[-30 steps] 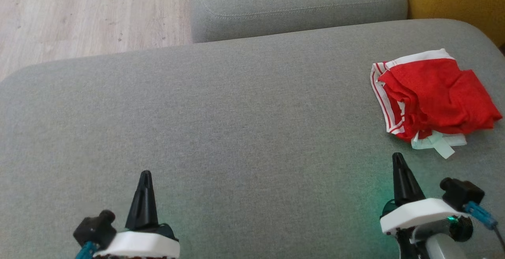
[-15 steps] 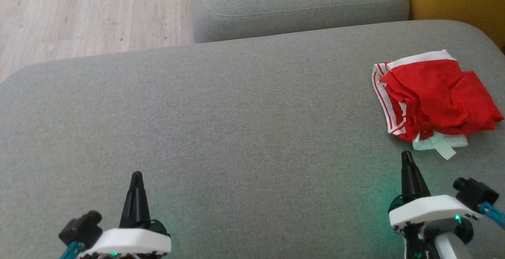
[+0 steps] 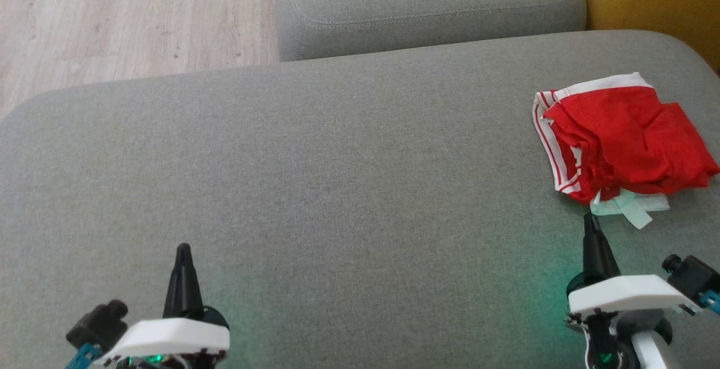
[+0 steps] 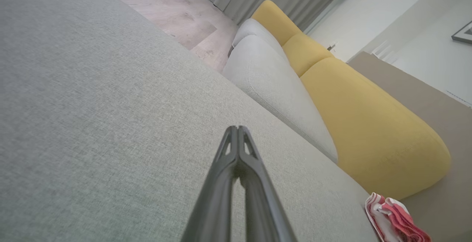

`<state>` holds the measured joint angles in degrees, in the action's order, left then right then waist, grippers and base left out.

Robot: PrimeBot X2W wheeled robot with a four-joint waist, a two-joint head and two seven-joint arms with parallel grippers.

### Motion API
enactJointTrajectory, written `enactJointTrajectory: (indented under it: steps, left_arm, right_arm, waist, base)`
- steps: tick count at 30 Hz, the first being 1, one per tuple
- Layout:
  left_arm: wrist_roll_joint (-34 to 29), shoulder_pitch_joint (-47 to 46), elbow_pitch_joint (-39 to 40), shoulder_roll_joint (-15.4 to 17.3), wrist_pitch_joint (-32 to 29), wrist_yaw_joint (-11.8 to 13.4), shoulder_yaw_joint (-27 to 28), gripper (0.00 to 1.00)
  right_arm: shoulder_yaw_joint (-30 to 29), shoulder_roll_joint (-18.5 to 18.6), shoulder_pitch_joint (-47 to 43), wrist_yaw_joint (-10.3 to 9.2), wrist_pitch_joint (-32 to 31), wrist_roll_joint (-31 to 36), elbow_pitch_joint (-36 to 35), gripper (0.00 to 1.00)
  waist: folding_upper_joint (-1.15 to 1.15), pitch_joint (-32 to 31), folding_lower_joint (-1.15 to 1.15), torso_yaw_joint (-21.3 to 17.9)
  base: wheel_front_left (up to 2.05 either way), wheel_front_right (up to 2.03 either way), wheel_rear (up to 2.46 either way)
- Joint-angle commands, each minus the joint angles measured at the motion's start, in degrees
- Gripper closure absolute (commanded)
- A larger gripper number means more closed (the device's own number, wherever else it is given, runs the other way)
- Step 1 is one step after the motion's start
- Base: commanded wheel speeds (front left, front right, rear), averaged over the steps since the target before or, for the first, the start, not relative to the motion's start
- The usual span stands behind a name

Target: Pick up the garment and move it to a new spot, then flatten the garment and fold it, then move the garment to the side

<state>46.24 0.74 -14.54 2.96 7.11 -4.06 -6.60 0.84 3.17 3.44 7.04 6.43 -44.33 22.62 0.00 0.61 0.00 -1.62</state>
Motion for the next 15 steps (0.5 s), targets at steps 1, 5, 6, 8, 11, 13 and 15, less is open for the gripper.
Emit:
enactJointTrajectory:
  steps: [1,5,6,8,11,13,15]
  left_arm:
    - [1.62,-3.12,1.56,0.65,-0.39,-0.23,1.73,1.0]
    - [3.5,-3.27,1.52,0.67,-0.88,-0.37,2.13,1.0]
    - [4.13,-3.32,1.5,0.68,-1.05,-0.41,2.26,1.0]
    - [5.38,-3.42,1.48,0.69,-1.37,-0.5,2.53,1.0]
    - [7.26,-3.57,1.44,0.7,-1.87,-0.63,2.94,1.0]
    - [8.51,-3.67,1.41,0.71,-2.2,-0.72,3.21,1.0]
    - [9.76,-3.77,1.38,0.72,-2.53,-0.8,3.48,1.0]
  right_arm:
    - [-0.14,0.11,2.69,0.19,-0.54,-1.72,-2.34,1.0]
    - [-0.42,0.11,2.69,0.2,-1.04,-3.64,-2.6,1.0]
    - [-0.51,0.11,2.69,0.2,-1.2,-4.28,-2.68,1.0]
    - [-0.7,0.1,2.69,0.21,-1.54,-5.55,-2.86,1.0]
    - [-0.98,0.1,2.69,0.22,-2.04,-7.46,-3.12,1.0]
    - [-1.17,0.09,2.69,0.23,-2.37,-8.74,-3.29,1.0]
    - [-1.36,0.09,2.69,0.24,-2.7,-10.01,-3.46,1.0]
  waist:
    - [0.0,-0.01,0.0,0.03]
    - [0.0,-0.03,0.0,0.1]
    - [0.0,-0.03,0.0,0.12]
    - [0.0,-0.04,0.0,0.16]
    - [0.0,-0.06,0.0,0.23]
    - [0.0,-0.07,0.0,0.27]
    - [0.0,-0.08,0.0,0.32]
  base:
    - [0.0,0.0,0.0]
    - [0.0,0.0,0.0]
    - [0.0,0.0,0.0]
    - [0.0,0.0,0.0]
    - [0.0,0.0,0.0]
    - [0.0,0.0,0.0]
    - [0.0,0.0,0.0]
